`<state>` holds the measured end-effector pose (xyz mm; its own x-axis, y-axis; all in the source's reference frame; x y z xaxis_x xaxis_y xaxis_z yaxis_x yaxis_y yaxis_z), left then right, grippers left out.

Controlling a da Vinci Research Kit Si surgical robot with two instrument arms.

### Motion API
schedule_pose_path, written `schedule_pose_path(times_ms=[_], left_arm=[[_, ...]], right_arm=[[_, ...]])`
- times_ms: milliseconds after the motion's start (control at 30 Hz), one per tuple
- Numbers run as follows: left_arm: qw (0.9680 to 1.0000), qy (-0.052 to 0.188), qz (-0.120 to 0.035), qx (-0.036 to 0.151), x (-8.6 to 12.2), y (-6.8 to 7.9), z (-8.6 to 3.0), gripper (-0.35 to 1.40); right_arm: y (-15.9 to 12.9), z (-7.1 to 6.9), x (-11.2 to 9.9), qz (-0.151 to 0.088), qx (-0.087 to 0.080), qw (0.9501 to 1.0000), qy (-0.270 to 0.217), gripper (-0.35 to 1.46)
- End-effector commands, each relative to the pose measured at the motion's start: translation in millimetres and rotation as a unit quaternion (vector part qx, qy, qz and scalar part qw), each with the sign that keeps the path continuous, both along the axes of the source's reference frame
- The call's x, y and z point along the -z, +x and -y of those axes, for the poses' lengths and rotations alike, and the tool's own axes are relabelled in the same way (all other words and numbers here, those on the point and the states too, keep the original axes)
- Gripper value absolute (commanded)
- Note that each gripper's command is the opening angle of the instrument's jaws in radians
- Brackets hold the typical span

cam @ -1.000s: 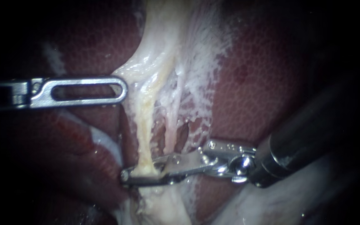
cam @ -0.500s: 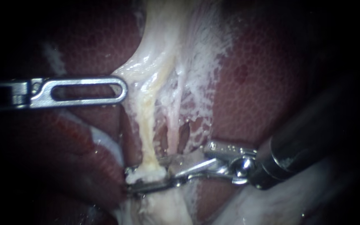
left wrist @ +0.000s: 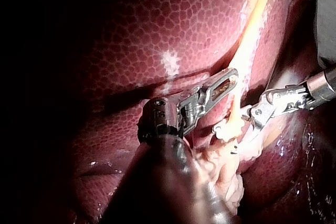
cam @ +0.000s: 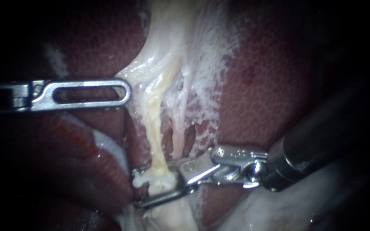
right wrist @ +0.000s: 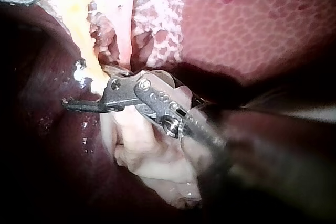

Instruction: Going back first clip left tube

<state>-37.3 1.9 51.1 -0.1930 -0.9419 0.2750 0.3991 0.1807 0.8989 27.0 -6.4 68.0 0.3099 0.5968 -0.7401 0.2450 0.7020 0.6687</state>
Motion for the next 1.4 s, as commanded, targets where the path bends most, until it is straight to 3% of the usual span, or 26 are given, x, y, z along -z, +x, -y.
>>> schedule_pose_path(times_ms=[33, 100, 233, 733, 1067, 1400], left_arm=[[1.0000, 0.000, 0.000, 0.000, 0.0, 0.0, 0.0, -0.35], [1.0000, 0.000, 0.000, 0.000, 0.0, 0.0, 0.0, -0.35], [1.0000, 0.000, 0.000, 0.000, 0.0, 0.0, 0.0, -0.35], [1.0000, 0.000, 0.000, 0.000, 0.0, 0.0, 0.0, -0.35], [1.0000, 0.000, 0.000, 0.000, 0.0, 0.0, 0.0, -0.35], [1.0000, 0.000, 0.000, 0.000, -0.1, 0.0, 0.1, -0.35]], right_arm=[[0.0, -0.1, -0.1, -0.002, 0.000, 1.0000, -0.006, 0.53], [0.0, -0.1, -0.1, -0.006, -0.001, 0.9998, -0.017, 0.54], [0.1, -0.4, 0.0, -0.002, -0.021, 0.9987, -0.047, 0.60], [-1.0, -0.4, 0.0, -0.007, -0.018, 0.9983, -0.055, 0.60], [-4.8, -0.9, 0.5, -0.003, -0.024, 0.9981, -0.057, 0.60], [-10.2, -3.1, 2.6, 0.010, -0.041, 0.9978, -0.052, 0.60]])
